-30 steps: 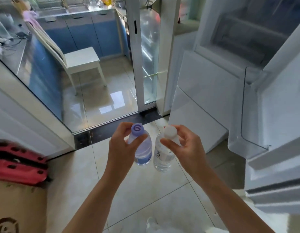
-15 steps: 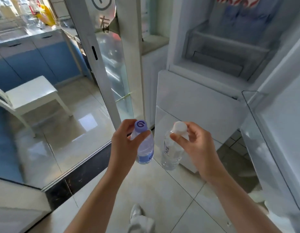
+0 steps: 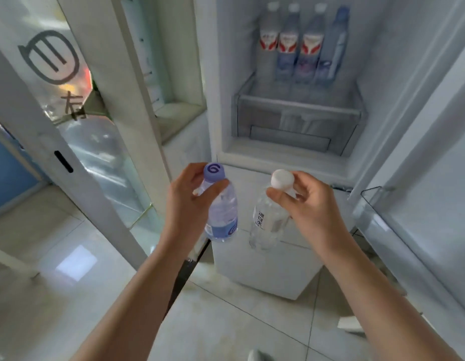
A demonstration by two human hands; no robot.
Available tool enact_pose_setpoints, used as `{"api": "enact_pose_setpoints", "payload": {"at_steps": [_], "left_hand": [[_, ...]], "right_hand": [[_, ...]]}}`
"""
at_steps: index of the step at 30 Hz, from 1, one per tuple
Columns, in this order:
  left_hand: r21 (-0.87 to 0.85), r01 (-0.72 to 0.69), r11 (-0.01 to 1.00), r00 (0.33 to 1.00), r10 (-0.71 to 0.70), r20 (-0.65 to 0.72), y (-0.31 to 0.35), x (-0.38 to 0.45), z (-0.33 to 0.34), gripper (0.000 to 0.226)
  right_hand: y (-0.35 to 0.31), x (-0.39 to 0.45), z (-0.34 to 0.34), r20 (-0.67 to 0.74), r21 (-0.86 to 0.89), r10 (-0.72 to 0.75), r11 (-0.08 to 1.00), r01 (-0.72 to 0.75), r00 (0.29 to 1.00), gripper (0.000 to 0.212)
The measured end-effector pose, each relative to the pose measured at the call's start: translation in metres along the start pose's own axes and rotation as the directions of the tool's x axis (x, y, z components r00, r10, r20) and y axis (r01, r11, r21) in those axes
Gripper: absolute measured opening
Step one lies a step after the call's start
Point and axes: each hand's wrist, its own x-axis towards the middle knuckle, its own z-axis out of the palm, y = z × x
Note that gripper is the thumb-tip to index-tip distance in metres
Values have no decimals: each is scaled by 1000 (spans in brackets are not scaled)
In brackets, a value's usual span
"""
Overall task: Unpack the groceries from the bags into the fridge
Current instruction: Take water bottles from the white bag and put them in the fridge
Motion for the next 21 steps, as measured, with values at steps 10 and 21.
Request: {"api": "enact_pose_setpoints", "payload": {"at_steps": [10,21], "left_hand": [[-123,-117,985,992,122,32,29,158,71,17],[-236,-212,948,976,215,-13,68,319,151,12]], "right_hand": [[-18,154,-21,-219,51,-89,993,102,972,25],[-49,323,-57,-373,47,-171,978,203,912,18]]}}
